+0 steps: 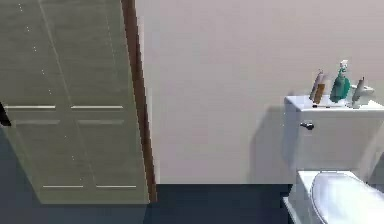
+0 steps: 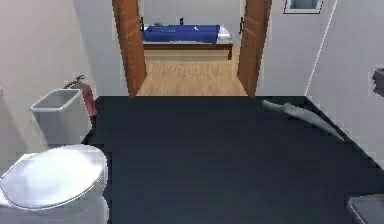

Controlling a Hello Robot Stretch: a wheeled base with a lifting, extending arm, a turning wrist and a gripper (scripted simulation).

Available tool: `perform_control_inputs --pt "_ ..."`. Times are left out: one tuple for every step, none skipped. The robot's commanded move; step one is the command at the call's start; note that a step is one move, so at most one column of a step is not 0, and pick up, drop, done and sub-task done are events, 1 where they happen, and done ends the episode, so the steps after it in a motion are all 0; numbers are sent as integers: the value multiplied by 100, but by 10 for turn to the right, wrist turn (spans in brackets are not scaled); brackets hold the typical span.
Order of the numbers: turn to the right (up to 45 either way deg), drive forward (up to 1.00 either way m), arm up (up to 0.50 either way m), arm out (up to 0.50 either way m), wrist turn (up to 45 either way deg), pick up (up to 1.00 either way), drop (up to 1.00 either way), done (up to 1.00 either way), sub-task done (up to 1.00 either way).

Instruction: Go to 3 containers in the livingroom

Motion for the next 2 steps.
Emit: perform_control_inputs --pt "-450 0 0 0 0 0 0 0 0" --pt "-240 0 0 0 0 0 0 0 0"
